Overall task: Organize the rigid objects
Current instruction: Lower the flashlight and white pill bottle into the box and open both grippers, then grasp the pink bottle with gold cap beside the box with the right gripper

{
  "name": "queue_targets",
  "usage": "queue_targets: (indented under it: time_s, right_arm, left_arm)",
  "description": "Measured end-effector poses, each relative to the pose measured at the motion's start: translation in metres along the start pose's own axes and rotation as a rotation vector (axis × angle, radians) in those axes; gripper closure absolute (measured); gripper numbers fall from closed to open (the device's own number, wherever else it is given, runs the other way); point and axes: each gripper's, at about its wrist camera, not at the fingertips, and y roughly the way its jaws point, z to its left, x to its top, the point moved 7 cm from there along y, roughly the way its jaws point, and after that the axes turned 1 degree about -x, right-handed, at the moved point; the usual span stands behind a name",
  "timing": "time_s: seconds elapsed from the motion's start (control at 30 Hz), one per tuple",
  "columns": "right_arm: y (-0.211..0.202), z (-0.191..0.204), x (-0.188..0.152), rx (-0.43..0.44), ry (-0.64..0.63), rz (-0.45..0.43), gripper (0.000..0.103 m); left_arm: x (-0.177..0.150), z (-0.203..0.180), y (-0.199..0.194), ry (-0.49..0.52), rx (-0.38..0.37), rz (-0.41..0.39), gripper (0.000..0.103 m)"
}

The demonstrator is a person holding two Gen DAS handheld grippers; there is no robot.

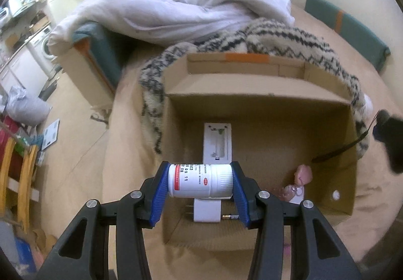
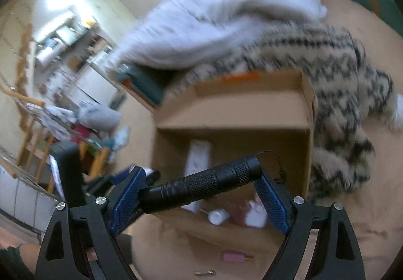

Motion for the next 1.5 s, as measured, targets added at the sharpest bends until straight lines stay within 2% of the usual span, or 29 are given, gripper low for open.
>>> queue_targets:
  time_s: [0.13,0.3,0.87,1.07,1.1,1.17,1.2,1.3,1.37,1.5]
  right_arm:
    - [0.031,-0.022,-0.017,-0.057,0.028,0.089,0.01]
    - [0.058,-0.036,-0.039,-0.131,0.027,0.178,0.01]
    - [0.092,-0.048,-0.063,-0.241,0.003,0.292,0.01]
    - [0.095,-0.046,-0.066,-0.28,-0.026,0.292,0.01]
    - [0.095,-0.045,-0.064,-0.289,-0.031,0.286,0.01]
    - [0.093,-0.044,-0.063,-0.296,-0.037,0.276,0.0]
    - [0.092,-0.043,-0.062,-0.288,-0.034,0.274,0.0]
    - [0.09,-0.043,-0.063,-0.277,-0.021,0.279,0.0]
    - [0.086,-0.043,-0.061,-0.279,-0.023,0.267,0.0]
    - [0.079,-0.043,-0.058,-0.289,-0.036,0.249,0.0]
  left_arm:
    - [-0.008,-0.011,0.028,0.031,-0.005,0.024,0.06]
    - [-0.014,-0.019,0.044,0.025,-0.016,0.053,0.06]
    - [-0.03,-0.014,0.06,0.008,-0.006,0.109,0.06]
    - [-0.033,-0.015,0.063,0.025,0.006,0.117,0.06]
    - [-0.034,-0.015,0.063,0.027,0.008,0.116,0.06]
    - [-0.034,-0.016,0.064,0.032,0.011,0.119,0.06]
    - [-0.034,-0.017,0.064,0.034,0.012,0.121,0.06]
    - [-0.034,-0.018,0.063,0.035,0.009,0.125,0.049]
    - [-0.034,-0.016,0.062,0.019,0.009,0.121,0.035]
    - [-0.032,-0.015,0.061,-0.009,-0.019,0.125,0.034]
